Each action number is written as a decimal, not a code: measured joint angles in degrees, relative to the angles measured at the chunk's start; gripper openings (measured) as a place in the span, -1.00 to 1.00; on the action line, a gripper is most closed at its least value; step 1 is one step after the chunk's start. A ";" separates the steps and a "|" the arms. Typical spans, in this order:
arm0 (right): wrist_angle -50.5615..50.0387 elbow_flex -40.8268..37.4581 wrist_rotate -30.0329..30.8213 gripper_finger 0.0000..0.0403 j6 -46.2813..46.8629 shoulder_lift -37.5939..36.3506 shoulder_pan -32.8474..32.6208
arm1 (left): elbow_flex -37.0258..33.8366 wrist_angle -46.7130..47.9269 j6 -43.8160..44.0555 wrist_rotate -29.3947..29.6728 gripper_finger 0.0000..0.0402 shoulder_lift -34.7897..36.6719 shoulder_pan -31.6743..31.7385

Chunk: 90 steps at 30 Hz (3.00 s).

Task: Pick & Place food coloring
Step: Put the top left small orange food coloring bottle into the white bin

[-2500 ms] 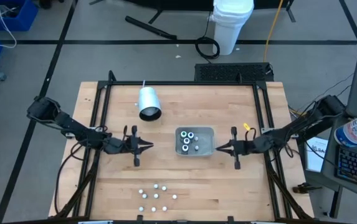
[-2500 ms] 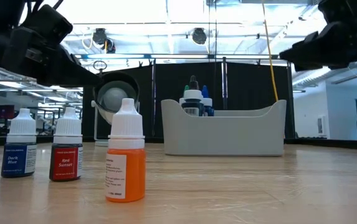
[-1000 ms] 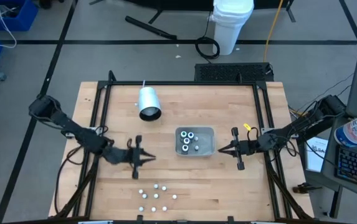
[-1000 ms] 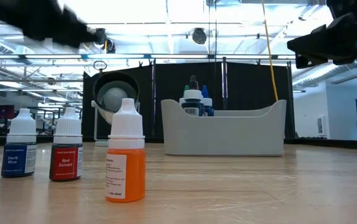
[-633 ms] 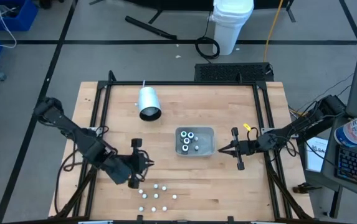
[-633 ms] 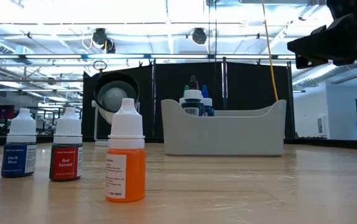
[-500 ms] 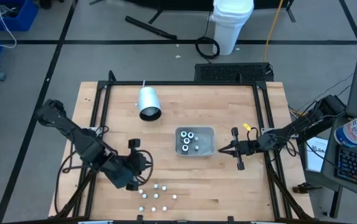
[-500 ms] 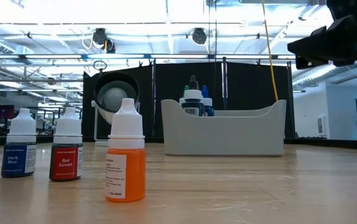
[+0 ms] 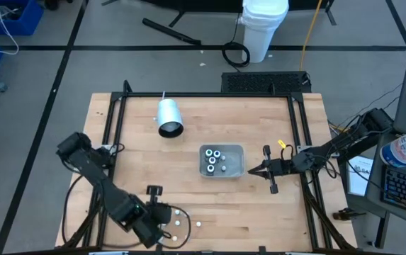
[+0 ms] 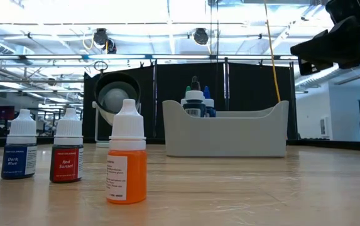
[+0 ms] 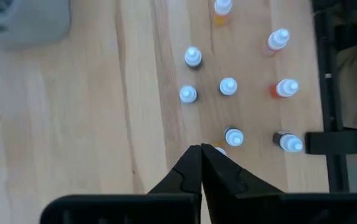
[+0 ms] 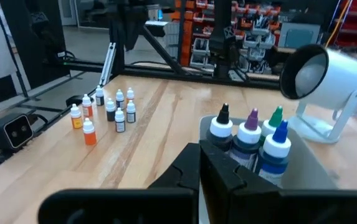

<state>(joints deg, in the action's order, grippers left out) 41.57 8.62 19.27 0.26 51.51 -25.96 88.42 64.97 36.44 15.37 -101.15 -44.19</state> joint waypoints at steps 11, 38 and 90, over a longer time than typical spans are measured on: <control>-0.27 -0.02 -0.04 -1.00 2.30 0.00 0.00 | -0.02 1.23 1.09 -3.18 -0.39 -5.06 -2.97; -1.52 0.00 -0.09 -1.00 2.68 -0.02 0.00 | -0.04 -2.70 -5.15 -7.84 -0.01 -11.78 -1.90; -1.52 -0.02 0.04 -1.00 3.44 -0.02 -0.01 | -6.73 -7.73 -9.99 -10.31 -0.02 -11.76 1.29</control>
<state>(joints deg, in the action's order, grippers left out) 40.05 8.60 19.30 3.70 51.48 -25.97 81.69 57.25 26.45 5.06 -112.90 -42.90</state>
